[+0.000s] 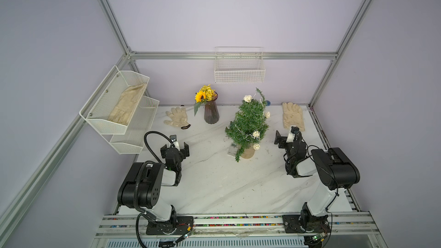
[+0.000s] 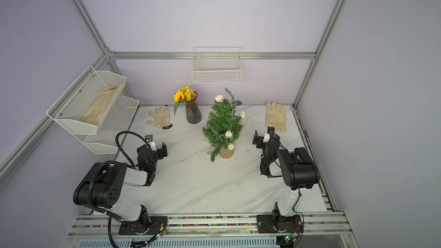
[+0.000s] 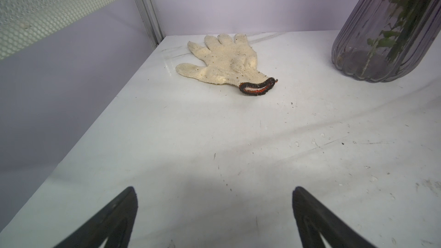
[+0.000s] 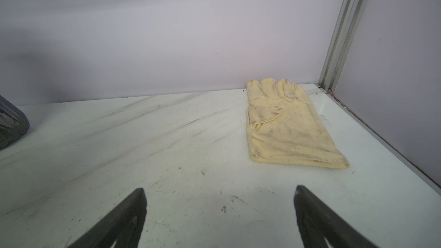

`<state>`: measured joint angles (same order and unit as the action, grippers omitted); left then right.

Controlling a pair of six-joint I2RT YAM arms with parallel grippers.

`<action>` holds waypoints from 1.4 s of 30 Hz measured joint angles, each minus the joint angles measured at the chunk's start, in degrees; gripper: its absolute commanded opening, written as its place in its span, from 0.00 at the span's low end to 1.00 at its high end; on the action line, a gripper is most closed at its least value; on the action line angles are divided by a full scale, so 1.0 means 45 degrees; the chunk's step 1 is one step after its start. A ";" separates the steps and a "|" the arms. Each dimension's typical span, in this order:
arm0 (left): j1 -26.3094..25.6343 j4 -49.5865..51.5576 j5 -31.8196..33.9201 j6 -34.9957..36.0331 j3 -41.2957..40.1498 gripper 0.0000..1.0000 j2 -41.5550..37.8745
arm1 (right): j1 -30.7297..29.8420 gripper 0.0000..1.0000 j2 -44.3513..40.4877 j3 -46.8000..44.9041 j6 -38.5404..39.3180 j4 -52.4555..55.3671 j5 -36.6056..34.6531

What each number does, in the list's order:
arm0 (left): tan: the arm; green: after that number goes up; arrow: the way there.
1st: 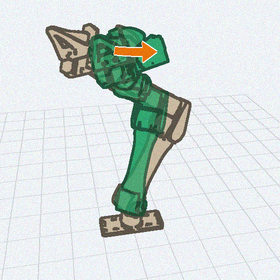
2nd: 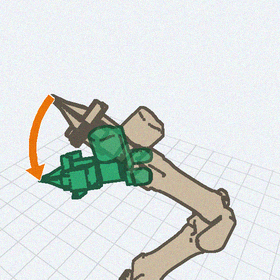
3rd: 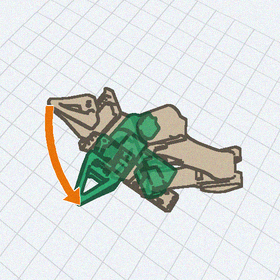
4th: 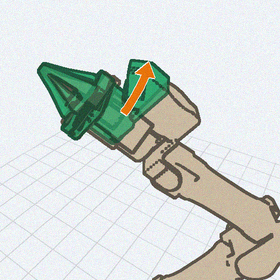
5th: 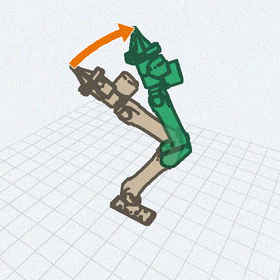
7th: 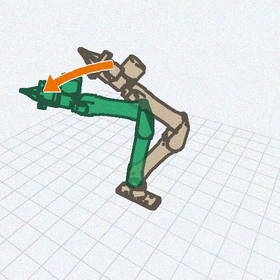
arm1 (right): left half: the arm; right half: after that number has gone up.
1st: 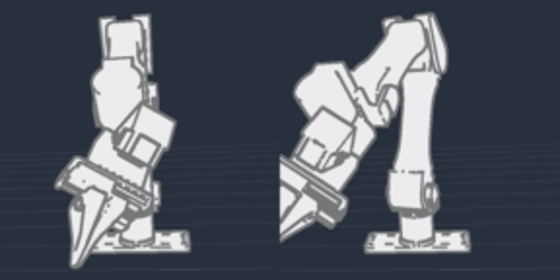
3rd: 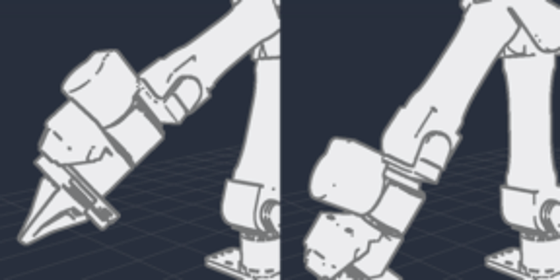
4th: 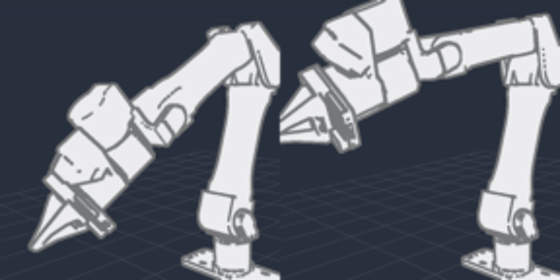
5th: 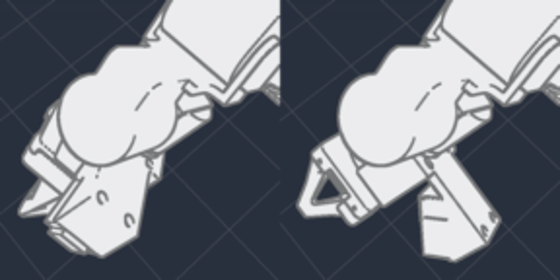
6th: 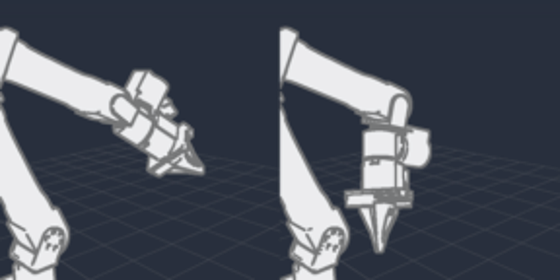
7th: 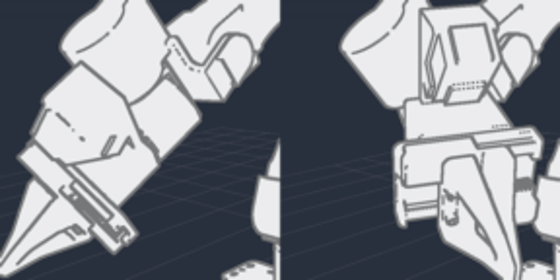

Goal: Remove string lights from the small christmas tree
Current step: Pick up the light string from the Christmas tree.

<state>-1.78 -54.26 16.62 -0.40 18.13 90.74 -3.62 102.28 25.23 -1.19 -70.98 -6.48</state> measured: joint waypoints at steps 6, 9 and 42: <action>0.0000 0.0000 0.0005 0.0000 0.0000 1.00 0.0000 | 0.0000 0.97 0.0000 0.0000 0.0000 0.0000 0.0000; 0.0000 0.0000 0.0005 0.0000 0.0000 1.00 0.0000 | 0.0000 0.97 0.0000 -0.0015 0.0010 -0.0058 0.0000; -0.3803 1.0049 -0.0355 -0.5110 0.2579 1.00 -0.6329 | -0.0175 0.63 -1.0355 0.4988 -0.8301 1.6942 0.1564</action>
<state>-18.90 -9.04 15.03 -23.40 29.74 62.26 -4.40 55.68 47.68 -38.54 5.26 0.56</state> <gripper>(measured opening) 0.992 0.706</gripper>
